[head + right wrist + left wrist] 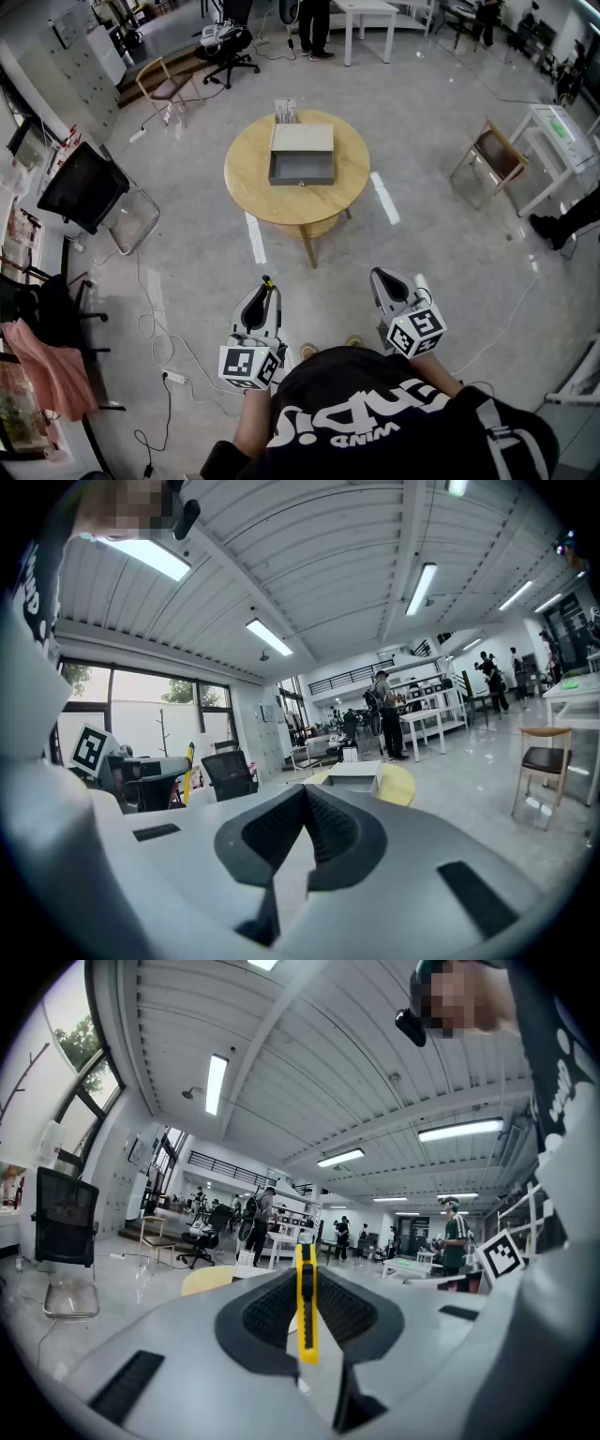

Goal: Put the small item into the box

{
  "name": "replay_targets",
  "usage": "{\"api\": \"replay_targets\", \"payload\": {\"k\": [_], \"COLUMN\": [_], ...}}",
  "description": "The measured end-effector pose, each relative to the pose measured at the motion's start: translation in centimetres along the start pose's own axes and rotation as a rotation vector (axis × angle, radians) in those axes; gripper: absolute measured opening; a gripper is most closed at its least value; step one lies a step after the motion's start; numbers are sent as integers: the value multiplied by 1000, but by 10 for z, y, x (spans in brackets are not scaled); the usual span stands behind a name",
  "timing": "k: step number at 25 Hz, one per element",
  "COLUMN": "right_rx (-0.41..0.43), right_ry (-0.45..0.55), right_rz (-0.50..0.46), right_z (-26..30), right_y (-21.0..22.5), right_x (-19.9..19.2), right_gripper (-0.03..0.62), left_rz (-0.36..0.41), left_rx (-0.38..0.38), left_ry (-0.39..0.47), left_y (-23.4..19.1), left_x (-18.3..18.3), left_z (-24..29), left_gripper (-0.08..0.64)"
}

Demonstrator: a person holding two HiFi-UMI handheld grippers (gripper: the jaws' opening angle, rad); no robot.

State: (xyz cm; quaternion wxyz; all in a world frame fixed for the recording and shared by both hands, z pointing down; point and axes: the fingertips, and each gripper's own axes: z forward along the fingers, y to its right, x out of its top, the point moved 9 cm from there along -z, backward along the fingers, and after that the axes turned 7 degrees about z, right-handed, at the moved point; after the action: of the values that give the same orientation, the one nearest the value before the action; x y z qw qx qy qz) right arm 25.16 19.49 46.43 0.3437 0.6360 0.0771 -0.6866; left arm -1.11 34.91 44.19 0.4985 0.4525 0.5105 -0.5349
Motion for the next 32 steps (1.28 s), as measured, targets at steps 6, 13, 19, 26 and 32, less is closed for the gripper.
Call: {"api": "replay_targets", "payload": {"k": [6,13,19,26,32], "right_rx": [6,-6,-45,-89,-107], "right_ry": [13,15,37,53,63], "right_rz": [13,23,20,34,31], "right_z": [2,7,9,14,34], "right_y": [-6,-25,-39,-45,-33], "right_x": [-1,-12,-30,-32,-31], "right_gripper": [3,3,3,3,3], "left_rz": [-8,35,43,25,18], "left_rx": [-7,-45,-104,-132,-143], "left_ry": [4,-4,3,10,21], "left_y": [-4,-20,-38,-53,-67], "left_x": [0,2,-8,-6,-9], "left_z": [-1,-2,-3,6,28], "left_gripper": [72,72,72,72,72]}}
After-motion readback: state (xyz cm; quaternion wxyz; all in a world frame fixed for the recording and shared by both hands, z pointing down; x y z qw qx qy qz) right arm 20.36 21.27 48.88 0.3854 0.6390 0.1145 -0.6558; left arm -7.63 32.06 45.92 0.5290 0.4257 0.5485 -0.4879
